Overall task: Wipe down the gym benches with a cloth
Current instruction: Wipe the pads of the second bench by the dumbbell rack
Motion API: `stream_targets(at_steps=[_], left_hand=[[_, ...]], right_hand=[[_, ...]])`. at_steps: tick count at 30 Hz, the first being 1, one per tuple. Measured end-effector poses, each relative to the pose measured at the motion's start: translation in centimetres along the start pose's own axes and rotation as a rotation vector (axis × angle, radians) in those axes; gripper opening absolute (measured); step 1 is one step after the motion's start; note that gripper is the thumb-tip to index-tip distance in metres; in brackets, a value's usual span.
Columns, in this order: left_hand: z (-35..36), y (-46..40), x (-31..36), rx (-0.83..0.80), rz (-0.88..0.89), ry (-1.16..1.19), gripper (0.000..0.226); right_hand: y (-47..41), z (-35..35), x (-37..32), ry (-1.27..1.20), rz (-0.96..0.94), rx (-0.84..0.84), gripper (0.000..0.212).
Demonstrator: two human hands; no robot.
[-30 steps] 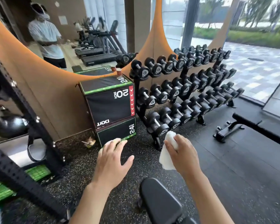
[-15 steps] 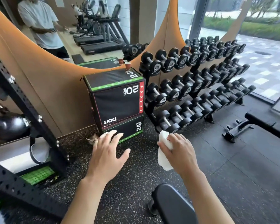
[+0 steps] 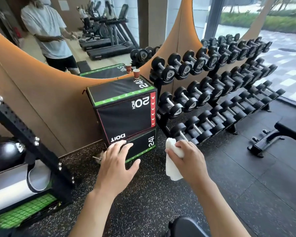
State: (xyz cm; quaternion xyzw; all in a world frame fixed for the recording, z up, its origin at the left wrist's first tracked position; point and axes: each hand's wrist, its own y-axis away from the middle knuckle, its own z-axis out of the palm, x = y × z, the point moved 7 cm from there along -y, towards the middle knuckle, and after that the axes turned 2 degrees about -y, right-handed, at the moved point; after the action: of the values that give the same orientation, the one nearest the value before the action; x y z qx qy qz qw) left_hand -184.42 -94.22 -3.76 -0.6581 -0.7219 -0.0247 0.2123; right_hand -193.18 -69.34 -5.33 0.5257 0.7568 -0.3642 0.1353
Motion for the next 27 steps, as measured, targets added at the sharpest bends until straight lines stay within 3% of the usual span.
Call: stream_targets(at_steps=[4, 11, 17, 27], left_hand=[[0.3, -6.0, 1.8, 0.016, 0.041, -0.024, 0.058], [2.7, -14.5, 7.4, 0.033, 0.133, 0.009, 0.052], [6.9, -20.4, 14.3, -0.008, 0.284, 0.065, 0.053], [16.6, -29.3, 25.1, -0.17, 0.573, 0.211, 0.048]], right_hand=[[-5.0, 0.1, 2.2, -0.051, -0.006, 0.036, 0.028], [-10.4, -2.6, 8.0, -0.041, 0.005, 0.127, 0.046], [-11.3, -6.4, 14.7, -0.032, 0.141, 0.27, 0.049], [-11.6, -11.8, 25.3, 0.187, 0.409, 0.392, 0.05]])
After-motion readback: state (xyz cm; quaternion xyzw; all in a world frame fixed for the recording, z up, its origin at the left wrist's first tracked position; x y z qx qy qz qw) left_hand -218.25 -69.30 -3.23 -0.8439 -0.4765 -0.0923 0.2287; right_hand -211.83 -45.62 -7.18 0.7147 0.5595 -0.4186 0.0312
